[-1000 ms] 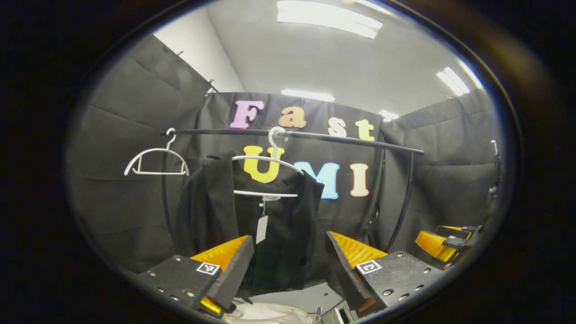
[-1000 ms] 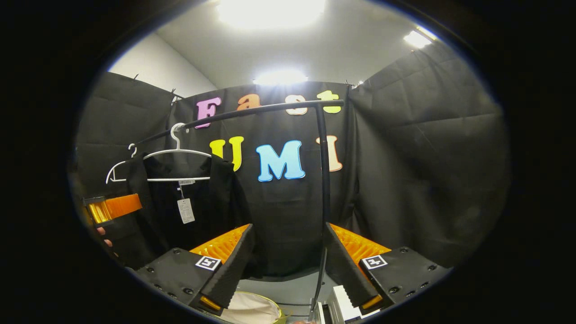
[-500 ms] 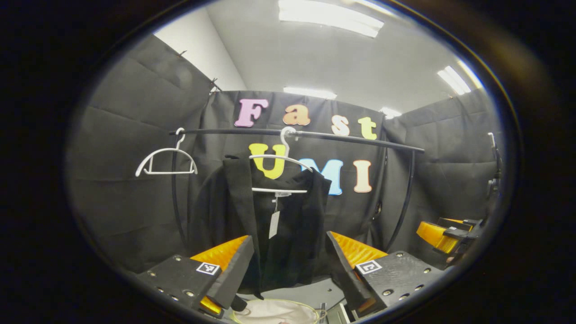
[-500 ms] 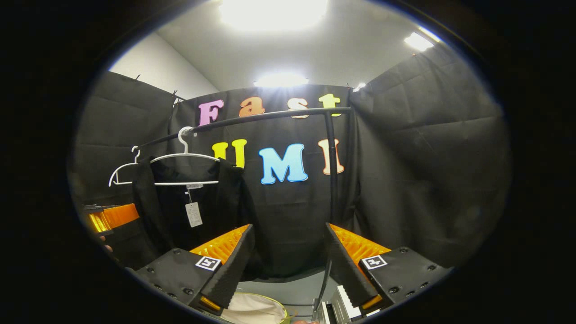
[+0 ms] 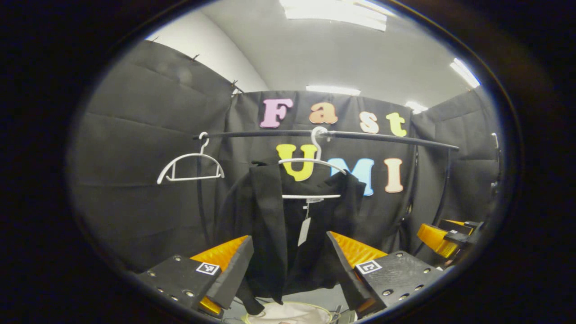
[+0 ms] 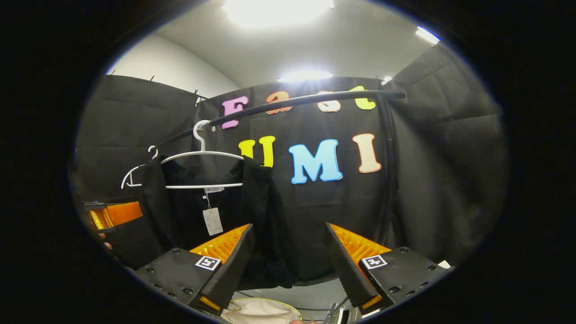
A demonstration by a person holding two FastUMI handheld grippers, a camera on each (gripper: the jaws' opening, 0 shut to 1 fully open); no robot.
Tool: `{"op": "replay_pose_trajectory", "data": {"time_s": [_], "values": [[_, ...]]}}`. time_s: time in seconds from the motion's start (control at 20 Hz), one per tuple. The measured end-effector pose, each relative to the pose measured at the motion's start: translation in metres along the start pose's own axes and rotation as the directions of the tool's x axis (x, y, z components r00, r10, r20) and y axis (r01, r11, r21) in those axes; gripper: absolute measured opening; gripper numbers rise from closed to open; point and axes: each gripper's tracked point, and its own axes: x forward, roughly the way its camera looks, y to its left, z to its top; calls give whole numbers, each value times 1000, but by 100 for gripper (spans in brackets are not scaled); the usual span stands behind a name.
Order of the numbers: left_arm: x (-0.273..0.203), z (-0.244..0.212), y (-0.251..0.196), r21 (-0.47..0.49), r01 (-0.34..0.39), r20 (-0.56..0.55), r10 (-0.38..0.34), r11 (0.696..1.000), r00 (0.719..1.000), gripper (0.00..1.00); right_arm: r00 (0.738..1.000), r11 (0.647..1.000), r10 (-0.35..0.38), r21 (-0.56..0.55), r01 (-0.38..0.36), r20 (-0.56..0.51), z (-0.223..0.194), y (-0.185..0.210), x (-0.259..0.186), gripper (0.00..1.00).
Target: Grasp the clothes on the hanger with both hands and then place them into the laundry hamper below.
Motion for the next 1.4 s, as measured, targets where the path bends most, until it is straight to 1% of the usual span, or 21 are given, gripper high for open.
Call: {"op": "replay_pose_trajectory", "data": {"time_s": [0.05,0.1,0.3,0.4,0.55,0.6,0.65,0.7,0.75,0.8,0.9,0.95,1.0,1.05,1.25,1.3,1.35,1.4], "values": [[8,-3,2,-2,-25,-10,25,1000,1000,93,1000,1000,24,8,-24,-2,0,4,12,93],[15,-4,5,-3,-52,-17,52,999,998,93,999,999,50,18,-50,-4,-2,9,24,98],[42,-6,19,11,-156,-20,156,988,988,93,989,988,148,44,-146,-24,-13,29,73,98],[54,-5,22,10,-190,-15,190,982,982,93,978,978,203,57,-201,-39,-17,42,92,98],[77,-4,27,14,-235,1,235,972,972,93,965,964,260,65,-258,-36,-21,56,116,98],[84,-4,29,17,-254,3,254,967,967,94,963,962,268,59,-266,-31,-22,59,124,93],[92,-5,32,17,-269,2,269,963,963,94,961,961,274,54,-273,-30,-22,62,131,98],[99,-5,33,14,-280,-5,280,960,960,94,959,959,280,54,-278,-35,-24,65,137,98],[106,-6,33,9,-286,-9,286,958,958,93,957,957,287,59,-284,-41,-25,68,143,93],[113,-4,34,8,-292,-6,292,956,956,94,956,955,292,63,-289,-40,-24,70,147,98],[125,-4,42,28,-326,-1,326,945,945,93,955,954,295,58,-293,-31,-23,69,154,98],[130,-3,46,35,-340,2,340,940,940,94,953,952,301,55,-300,-27,-23,71,157,100],[135,-2,48,38,-348,5,348,937,937,93,951,951,307,52,-305,-28,-25,72,160,93],[140,-1,49,38,-352,8,352,935,936,94,949,949,312,49,-311,-30,-27,73,163,98],[158,-2,55,57,-366,1,366,929,931,93,945,946,322,66,-319,-51,-34,76,172,98],[158,0,61,69,-399,10,399,915,917,92,944,944,326,67,-322,-54,-35,78,173,98],[159,-2,64,67,-401,10,402,913,916,76,943,944,328,66,-325,-56,-36,79,174,98],[161,-2,62,57,-384,6,385,921,923,59,942,943,330,61,-327,-55,-37,79,175,98]]}}
